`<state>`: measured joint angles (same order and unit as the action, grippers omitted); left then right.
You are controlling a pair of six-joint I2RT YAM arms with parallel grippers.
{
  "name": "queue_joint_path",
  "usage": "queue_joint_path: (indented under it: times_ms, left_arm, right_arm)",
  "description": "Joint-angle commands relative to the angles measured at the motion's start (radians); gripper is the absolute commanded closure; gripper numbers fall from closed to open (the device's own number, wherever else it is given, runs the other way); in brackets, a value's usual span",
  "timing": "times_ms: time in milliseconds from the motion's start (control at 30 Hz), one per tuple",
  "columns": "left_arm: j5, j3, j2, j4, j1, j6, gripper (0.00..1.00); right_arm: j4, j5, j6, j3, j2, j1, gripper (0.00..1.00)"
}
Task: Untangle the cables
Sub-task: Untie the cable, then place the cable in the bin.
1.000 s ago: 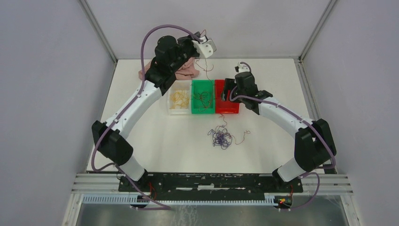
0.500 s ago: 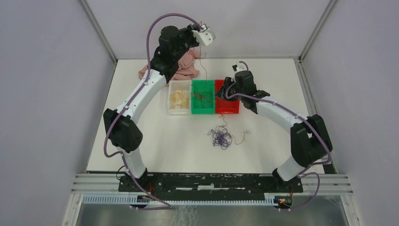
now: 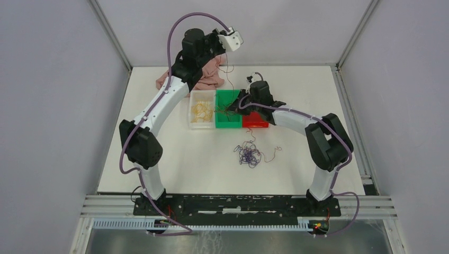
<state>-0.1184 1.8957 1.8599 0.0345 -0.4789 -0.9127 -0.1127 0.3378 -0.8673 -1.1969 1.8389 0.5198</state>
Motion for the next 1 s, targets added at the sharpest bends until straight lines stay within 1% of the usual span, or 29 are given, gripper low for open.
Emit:
queue_joint_path:
  times_ms: [0, 167, 300, 400, 633, 967]
  left_arm:
    - [-0.044, 0.011, -0.029, 0.038, 0.004, 0.081, 0.97]
    - [-0.054, 0.006, -0.036, 0.08, 0.004, 0.121, 0.97]
    - [-0.067, -0.001, -0.047, 0.122, 0.005, 0.152, 0.97]
    - [-0.073, -0.008, -0.05, 0.143, 0.007, 0.183, 0.97]
    - [-0.098, -0.012, -0.049, 0.187, 0.014, 0.258, 0.97]
    - [-0.146, -0.065, -0.095, 0.206, 0.014, 0.302, 0.97]
  right_arm:
    - [0.0, -0.131, 0.017, -0.049, -0.023, 0.052, 0.89]
    - [0.051, -0.243, 0.0, -0.063, -0.002, 0.07, 0.94]
    - [0.02, -0.224, -0.008, -0.063, 0.015, 0.071, 0.97]
    - [0.008, -0.236, -0.013, -0.049, 0.005, 0.071, 0.97]
    - [0.072, -0.279, 0.007, -0.096, 0.044, 0.076, 0.99]
    - [0.151, -0.376, 0.053, -0.122, 0.12, 0.093, 1.0]
